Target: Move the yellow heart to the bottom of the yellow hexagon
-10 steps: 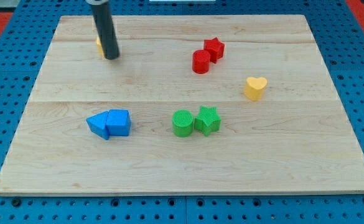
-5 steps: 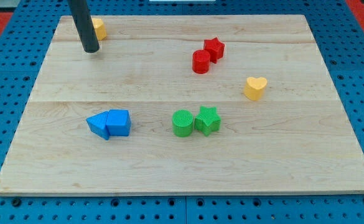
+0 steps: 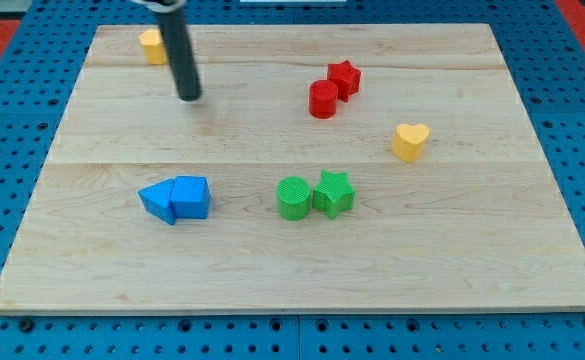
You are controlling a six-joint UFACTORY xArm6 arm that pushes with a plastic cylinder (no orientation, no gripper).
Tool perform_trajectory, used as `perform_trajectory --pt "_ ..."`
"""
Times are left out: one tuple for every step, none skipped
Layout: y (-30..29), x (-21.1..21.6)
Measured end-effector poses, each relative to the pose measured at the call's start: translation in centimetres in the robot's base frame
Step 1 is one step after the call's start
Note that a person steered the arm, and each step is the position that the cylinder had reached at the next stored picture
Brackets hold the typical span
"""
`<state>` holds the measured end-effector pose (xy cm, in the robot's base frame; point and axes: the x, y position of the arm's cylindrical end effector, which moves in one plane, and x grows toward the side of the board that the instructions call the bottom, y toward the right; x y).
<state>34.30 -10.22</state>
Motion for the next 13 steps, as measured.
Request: perform_trajectory --pt "5.8 3.1" --pt "9.4 3.2" --pt "14.6 2.6" --pt "21.9 1.8" --pt "28.5 2.4" --pt "29.1 7.6" --pt "24.5 9.0" --pt "18.0 6.8" --pt "20.3 5.7" --pt "23.9 6.6" --pt "22.8 2.8" --pt "19.4 3.4" --pt "15.7 3.1"
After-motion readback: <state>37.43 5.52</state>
